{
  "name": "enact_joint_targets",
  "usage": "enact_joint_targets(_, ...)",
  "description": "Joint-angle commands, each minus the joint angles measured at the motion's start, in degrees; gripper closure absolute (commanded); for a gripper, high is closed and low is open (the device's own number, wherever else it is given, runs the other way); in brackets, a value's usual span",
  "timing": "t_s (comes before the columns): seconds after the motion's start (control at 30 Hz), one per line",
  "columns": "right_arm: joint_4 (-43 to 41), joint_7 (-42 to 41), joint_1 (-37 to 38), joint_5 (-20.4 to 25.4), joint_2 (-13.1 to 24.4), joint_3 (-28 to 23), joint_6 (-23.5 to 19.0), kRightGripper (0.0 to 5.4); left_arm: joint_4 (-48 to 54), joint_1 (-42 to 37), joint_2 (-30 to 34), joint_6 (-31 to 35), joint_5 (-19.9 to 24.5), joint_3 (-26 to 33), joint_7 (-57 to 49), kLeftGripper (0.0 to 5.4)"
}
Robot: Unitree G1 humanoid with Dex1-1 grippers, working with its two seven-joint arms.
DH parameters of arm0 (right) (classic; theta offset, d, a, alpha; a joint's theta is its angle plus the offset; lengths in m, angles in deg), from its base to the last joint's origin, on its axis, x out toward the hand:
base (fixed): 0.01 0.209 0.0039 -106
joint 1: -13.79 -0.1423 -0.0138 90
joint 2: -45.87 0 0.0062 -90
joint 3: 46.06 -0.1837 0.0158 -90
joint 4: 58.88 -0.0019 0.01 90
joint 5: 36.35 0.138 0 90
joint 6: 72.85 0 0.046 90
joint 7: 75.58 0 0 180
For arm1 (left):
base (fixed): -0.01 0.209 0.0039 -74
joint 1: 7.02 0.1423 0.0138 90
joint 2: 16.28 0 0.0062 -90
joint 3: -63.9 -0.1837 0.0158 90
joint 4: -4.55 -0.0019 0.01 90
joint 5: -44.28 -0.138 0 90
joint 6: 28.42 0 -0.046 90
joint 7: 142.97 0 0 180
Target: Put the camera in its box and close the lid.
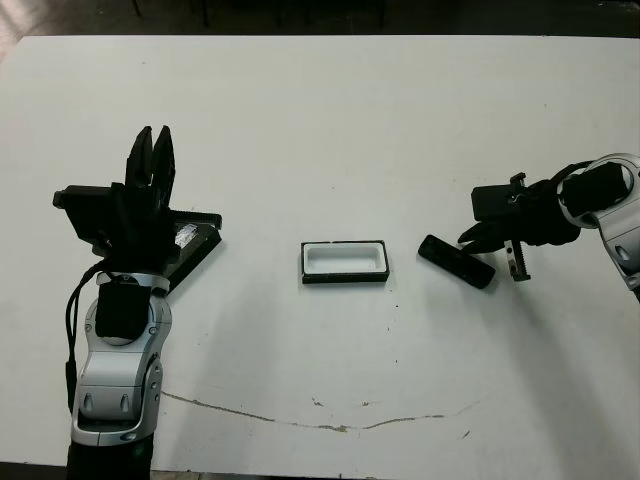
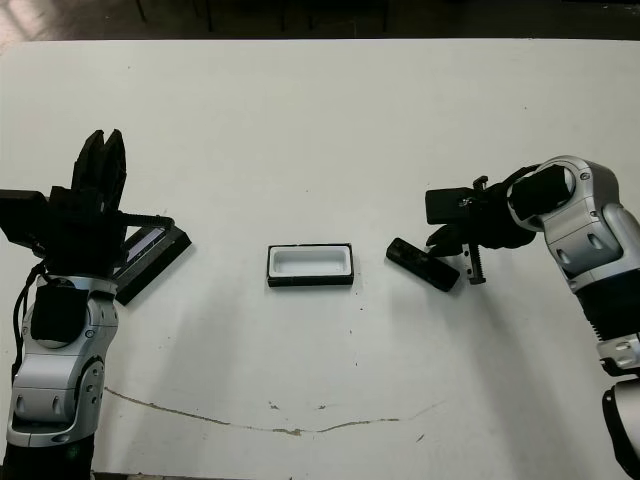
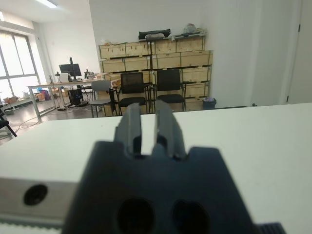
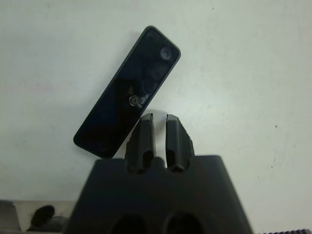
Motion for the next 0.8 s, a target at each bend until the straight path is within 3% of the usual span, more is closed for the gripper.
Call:
enact_joint_targets(0.03, -0.07, -1.07, 2.37, -0.61, 1.37, 1.34, -0.06, 5.40, -0.35, 0.34, 0.43, 0.48, -0.27, 0.36, -0.11, 5.38)
enact_joint_targets(0.4, -1.10, -1.63, 3.14, -1.63, 3.43, 2.02, -0.56, 5.40, -0.57, 0.00, 0.20, 0.69, 0.02, 0.18, -0.02, 5.38)
enact_joint_targets(0.5, -5.11, 9.20, 7.43, -2.67, 4.12, -2.95, 2.93, 5.40, -0.49, 0.08, 0.09, 0.80, 0.44, 0.21, 0.13, 5.38)
enact_joint_targets(0.6, -13.11, 23.12, 13.29, -3.38, 3.03, -11.52, 1.05, 5.40, -0.50, 0.33, 0.30, 0.59, 0.39, 0.26, 0.29, 5.38)
enact_joint_targets(0.7, -17.61, 29.80, 16.08, 2.51, 0.53, -19.56, 0.46, 5.40, -0.57, 0.56, 0.13, 0.39, 0.47, 0.27, 0.27, 5.38)
enact_joint_targets(0.77, -17.97, 29.90, 16.17, 9.94, -1.19, -24.11, 0.08, 5.40, -0.45, 0.73, -0.17, 0.58, 0.58, 0.18, 0.10, 5.38)
enact_joint_targets(0.8, -18.35, 29.42, 16.04, 13.85, -1.97, -26.03, -2.14, 5.40, -0.35, 0.81, -0.24, 0.78, 0.38, 0.10, -0.08, 5.38)
